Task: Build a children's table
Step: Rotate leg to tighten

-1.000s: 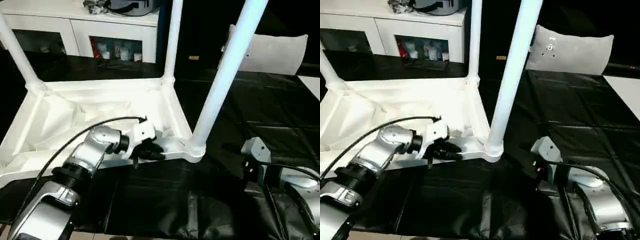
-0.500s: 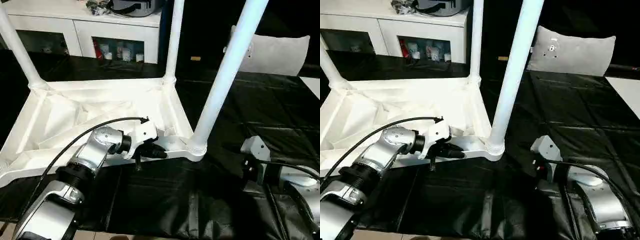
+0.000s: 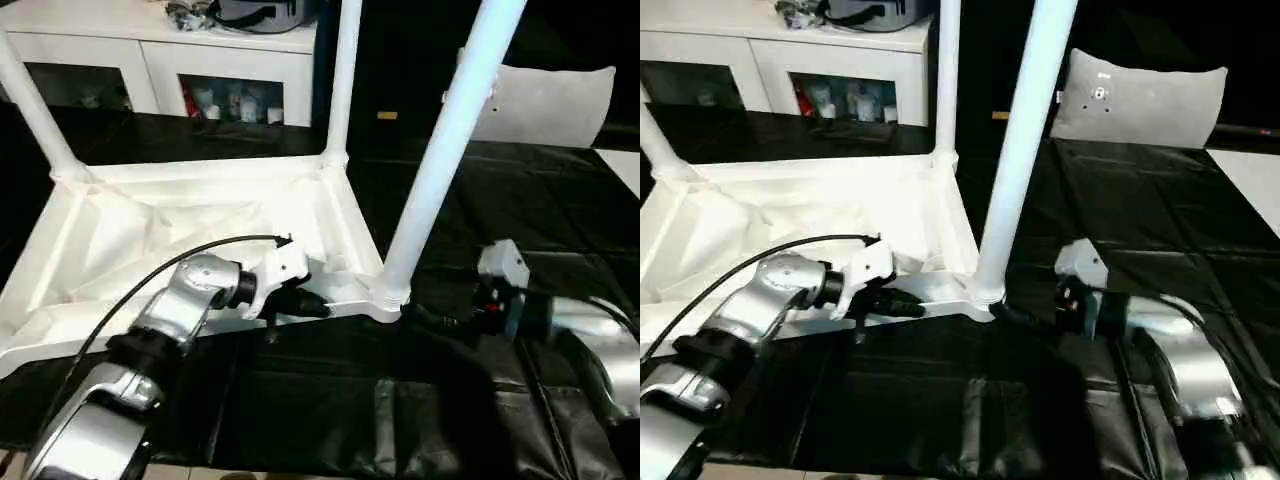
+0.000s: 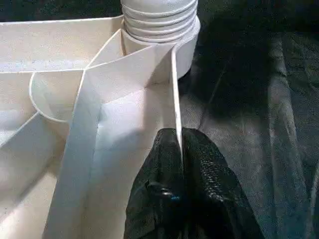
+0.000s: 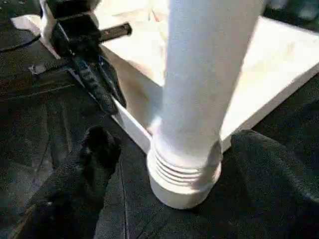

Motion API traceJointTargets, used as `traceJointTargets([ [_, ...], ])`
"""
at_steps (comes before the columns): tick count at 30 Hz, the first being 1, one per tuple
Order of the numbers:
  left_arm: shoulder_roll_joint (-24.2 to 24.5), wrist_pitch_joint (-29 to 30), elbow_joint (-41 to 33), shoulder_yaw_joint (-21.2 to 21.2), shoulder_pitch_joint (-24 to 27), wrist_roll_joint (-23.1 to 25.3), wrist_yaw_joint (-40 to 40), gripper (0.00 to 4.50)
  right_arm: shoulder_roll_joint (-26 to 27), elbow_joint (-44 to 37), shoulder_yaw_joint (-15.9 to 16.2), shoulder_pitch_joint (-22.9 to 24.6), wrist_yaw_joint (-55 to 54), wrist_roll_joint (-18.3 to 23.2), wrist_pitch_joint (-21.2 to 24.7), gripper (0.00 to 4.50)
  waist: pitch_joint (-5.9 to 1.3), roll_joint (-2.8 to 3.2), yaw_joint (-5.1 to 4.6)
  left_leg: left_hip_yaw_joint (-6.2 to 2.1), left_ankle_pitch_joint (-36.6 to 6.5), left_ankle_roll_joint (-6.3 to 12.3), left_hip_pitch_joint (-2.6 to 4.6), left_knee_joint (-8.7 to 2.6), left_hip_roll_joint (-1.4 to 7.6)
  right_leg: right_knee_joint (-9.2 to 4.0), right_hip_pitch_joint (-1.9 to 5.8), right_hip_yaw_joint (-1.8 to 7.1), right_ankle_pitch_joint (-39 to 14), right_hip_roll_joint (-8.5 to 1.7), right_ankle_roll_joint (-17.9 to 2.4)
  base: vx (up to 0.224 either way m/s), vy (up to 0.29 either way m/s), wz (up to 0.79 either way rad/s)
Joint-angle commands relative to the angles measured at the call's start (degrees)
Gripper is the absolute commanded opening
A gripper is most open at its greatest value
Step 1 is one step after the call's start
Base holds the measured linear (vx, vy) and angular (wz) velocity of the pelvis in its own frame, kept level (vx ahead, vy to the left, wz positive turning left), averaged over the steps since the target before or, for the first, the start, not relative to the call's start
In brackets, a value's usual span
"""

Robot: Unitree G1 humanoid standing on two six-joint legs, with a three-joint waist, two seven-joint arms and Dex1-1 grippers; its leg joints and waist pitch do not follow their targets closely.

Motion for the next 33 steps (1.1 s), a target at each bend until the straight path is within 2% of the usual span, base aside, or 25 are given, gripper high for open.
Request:
traceJointTargets([
  [1,0.89,-0.05,-2.11,-0.65,1.84,-1.09,-2.60,0.00,-0.11,2.44,1.45,-2.44,2.80,0.08,0.11,3.70,-3.19,-0.35,0.32,-0.99,-6.39,3.82,0.01,-4.89,4.11,-4.49,2.82,2.48,-10.35,-5.64,-15.11,0.000,0.000,0.00],
  [2,0.89,-0.05,-2.11,-0.65,1.84,-1.09,-2.60,0.00,-0.11,2.44,1.45,-2.44,2.80,0.08,0.11,3.67,-3.16,-0.36,0.15,-1.04,-6.16,3.90,-0.19,-4.95,4.12,-4.39,2.93,2.42,-9.93,-5.68,-15.37,0.000,0.000,0.00],
  [3,1.12,0.22,-2.92,-0.55,2.12,-1.27,-3.07,0.00,0.05,3.45,1.70,-3.43,3.78,0.03,0.06,3.57,-3.22,-0.43,0.42,-0.83,-5.62,4.15,0.04,-4.83,4.21,-4.43,2.81,2.44,-8.97,-5.64,-15.46,0.000,0.000,0.00],
  [4,1.34,0.59,-3.86,-0.41,2.40,-1.59,-3.57,0.00,0.19,4.47,1.95,-4.30,4.51,-0.33,-0.57,3.41,-3.22,-0.72,0.25,-0.81,-5.16,4.35,-0.05,-4.81,4.15,-4.26,2.88,2.38,-8.28,-5.58,-15.71,0.000,0.000,0.00],
  [5,1.66,1.39,-5.56,-0.22,2.76,-2.16,-4.20,0.00,0.45,6.06,2.10,-5.43,5.22,-0.86,-1.56,3.29,-3.22,-0.43,0.36,-0.81,-4.61,4.49,-0.10,-4.85,4.14,-4.19,2.91,2.28,-7.87,-5.57,-15.94,0.000,0.000,0.00],
  [6,1.73,1.60,-5.94,-0.19,2.82,-2.28,-4.33,0.00,0.51,6.38,2.12,-5.64,5.44,-0.88,-1.66,3.24,-3.34,-0.77,0.32,-0.70,-4.36,4.53,0.02,-4.74,4.23,-4.06,2.87,2.23,-7.33,-5.62,-16.18,0.000,0.000,0.00],
  [7,1.93,2.19,-6.96,-0.12,3.01,-2.55,-4.57,0.00,0.67,7.19,2.20,-6.16,6.23,-0.79,-1.80,3.13,-3.33,-0.53,0.46,-0.51,-3.29,4.85,0.10,-4.62,4.11,-3.98,2.85,2.18,-5.79,-5.54,-16.51,0.000,0.000,0.00],
  [8,2.30,2.94,-8.30,-0.09,3.23,-2.69,-4.82,0.00,0.91,8.53,2.59,-7.27,8.02,-0.54,-1.68,3.13,-3.44,-0.77,0.41,-0.42,-3.20,5.01,0.19,-4.54,4.20,-3.80,2.85,2.15,-4.94,-5.58,-16.91,0.000,0.000,0.00],
  [9,2.53,3.14,-8.71,-0.17,3.33,-2.58,-4.95,0.00,0.97,8.94,2.86,-7.73,8.85,-0.41,-1.51,3.03,-3.45,-0.52,0.50,-0.35,-2.69,5.44,0.10,-4.51,4.25,-3.66,2.87,1.98,-3.81,-5.61,-17.57,0.000,0.000,0.00],
  [10,3.21,3.00,-9.10,-0.61,3.65,-1.99,-5.37,0.00,1.17,9.61,3.66,-8.92,10.31,-0.30,-0.98,2.82,-3.48,-0.56,0.49,-0.26,-2.14,5.74,0.00,-4.44,4.30,-3.45,2.99,1.83,-2.60,-5.48,-17.83,0.000,0.000,0.00],
  [13,3.63,2.89,-9.26,-0.85,3.99,-1.70,-5.65,0.00,1.53,10.27,4.07,-9.78,11.04,-0.25,-0.77,2.72,-3.52,-0.40,0.76,0.06,-1.23,6.07,0.08,-4.29,4.45,-3.26,2.95,1.67,-1.06,-5.44,-17.77,0.000,0.000,0.00],
  [14,3.70,2.94,-9.37,-0.87,4.07,-1.71,-5.67,0.00,1.73,10.68,4.12,-10.08,11.05,-0.37,-0.96,2.49,-3.59,-0.42,0.80,0.06,-1.01,5.94,-0.04,-4.29,4.49,-3.12,3.09,1.55,-0.80,-5.45,-17.81,0.000,0.000,0.00],
  [15,3.74,2.98,-9.45,-0.87,4.12,-1.71,-5.67,0.00,1.84,10.93,4.15,-10.25,11.06,-0.46,-1.09,2.49,-3.58,-0.45,0.86,0.06,-0.95,5.78,-0.01,-4.30,4.52,-3.11,3.07,1.52,-0.73,-5.44,-17.66,0.000,0.000,0.00],
  [20,4.08,4.24,-10.66,-0.99,4.54,-1.64,-6.15,0.00,2.89,12.39,4.60,-11.40,13.32,-0.35,-0.48,2.04,-3.46,-0.46,0.76,-0.01,-2.78,4.64,-0.07,-4.49,4.51,-3.40,3.12,1.52,-3.65,-5.52,-17.15,0.000,0.000,0.00],
  [23,4.10,5.59,-10.41,-0.91,4.48,-0.98,-4.97,0.00,3.05,12.38,4.86,-11.35,14.57,0.06,0.65,1.96,-3.47,-0.25,0.80,0.00,-2.56,4.40,0.03,-4.49,4.54,-3.36,3.07,1.54,-3.49,-5.43,-17.11,0.000,0.000,0.00],
  [27,3.61,7.03,-9.75,-0.40,4.31,-0.65,-3.01,0.00,3.66,11.21,4.07,-10.38,13.24,1.08,1.48,1.90,-3.46,-0.42,0.83,0.01,-2.77,4.12,0.00,-4.51,4.45,-3.45,3.14,1.56,-4.04,-5.49,-16.86,0.000,0.000,0.00],
  [29,2.74,9.99,-9.53,-0.03,4.04,-0.06,-0.16,0.00,5.25,9.47,2.73,-9.04,7.97,1.31,3.28,1.90,-3.33,-0.39,0.81,0.01,-3.33,3.75,0.11,-4.63,4.47,-3.66,2.98,1.65,-5.28,-5.49,-16.51,0.000,0.000,0.00],
  [30,1.73,12.60,-9.81,0.37,3.89,0.10,2.30,0.00,6.90,9.26,1.77,-8.53,2.80,0.55,4.79,1.90,-3.19,-0.48,0.53,-0.05,-3.85,2.98,0.07,-4.85,4.45,-3.77,2.98,1.75,-6.61,-5.50,-16.11,0.000,0.000,0.00],
  [31,1.03,13.53,-10.17,0.61,3.89,0.06,3.51,0.00,7.70,10.23,1.54,-8.69,0.04,-0.45,4.92,1.90,-3.10,-0.12,0.51,-0.20,-5.67,2.14,0.17,-4.97,4.32,-4.28,2.89,1.71,-10.18,-5.63,-15.37,0.000,0.000,0.00],
  [32,0.04,14.75,-10.58,0.80,3.82,0.11,5.04,0.00,8.67,11.68,1.14,-9.00,-2.96,-1.55,4.97,1.90,-3.05,-0.33,0.35,-0.20,-6.48,1.77,0.19,-5.02,4.20,-4.55,2.94,1.66,-12.22,-5.60,-14.72,0.000,0.000,0.00],
  [33,-0.86,15.78,-10.85,0.93,3.72,0.17,6.32,0.00,9.53,13.05,0.82,-9.32,-5.40,-2.32,5.20,1.90,-2.89,-0.33,0.31,-0.33,-7.67,0.90,0.07,-5.27,4.20,-4.94,3.01,1.66,-16.37,-5.71,-13.45,0.000,0.000,0.00],
])
